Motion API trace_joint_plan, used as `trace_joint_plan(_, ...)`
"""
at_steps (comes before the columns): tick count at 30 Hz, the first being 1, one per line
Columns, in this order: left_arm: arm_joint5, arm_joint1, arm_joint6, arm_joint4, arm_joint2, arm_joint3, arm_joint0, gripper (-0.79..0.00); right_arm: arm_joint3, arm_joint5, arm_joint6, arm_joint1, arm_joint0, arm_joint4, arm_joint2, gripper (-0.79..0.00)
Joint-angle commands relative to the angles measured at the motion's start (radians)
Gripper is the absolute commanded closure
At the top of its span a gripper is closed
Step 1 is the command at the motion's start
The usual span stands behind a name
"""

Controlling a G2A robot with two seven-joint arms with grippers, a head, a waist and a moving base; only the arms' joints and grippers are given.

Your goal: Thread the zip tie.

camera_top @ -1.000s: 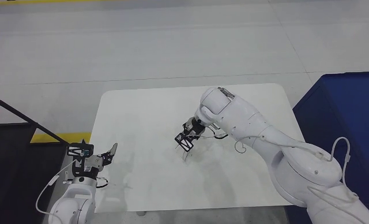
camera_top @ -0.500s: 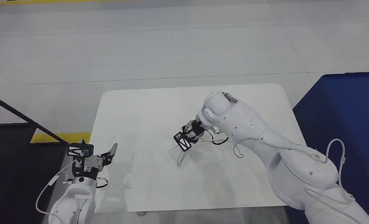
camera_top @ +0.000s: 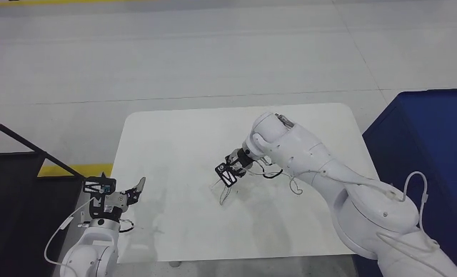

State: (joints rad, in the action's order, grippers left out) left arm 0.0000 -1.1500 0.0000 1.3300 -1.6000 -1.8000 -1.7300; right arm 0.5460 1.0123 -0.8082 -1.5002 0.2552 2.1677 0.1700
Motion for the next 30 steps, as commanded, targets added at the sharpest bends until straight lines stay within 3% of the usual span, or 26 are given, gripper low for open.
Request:
trace_joint_plan(1,0.000,0.000,0.000,0.000,0.000,0.000,0.000,-0.785,0.009,0.000,0.000,0.006,-0.014,-0.005,0.000,0.000)
trace_joint_plan(5,0.000,0.000,0.000,0.000,0.000,0.000,0.000,-0.785,0.027,0.000,0.000,0.020,-0.052,0.190,0.000,0.000)
trace_joint_plan(14,0.000,0.000,0.000,0.000,0.000,0.000,0.000,-0.785,0.027,0.000,0.000,0.020,-0.052,0.190,0.000,0.000)
trace_joint_plan(25,0.000,0.000,0.000,0.000,0.000,0.000,0.000,-0.785,0.172,0.000,0.251,0.035,-0.011,0.289,0.000,0.000)
trace_joint_plan(30,0.000,0.000,0.000,0.000,0.000,0.000,0.000,-0.785,0.221,0.000,0.288,0.046,-0.010,0.263,0.000,0.000)
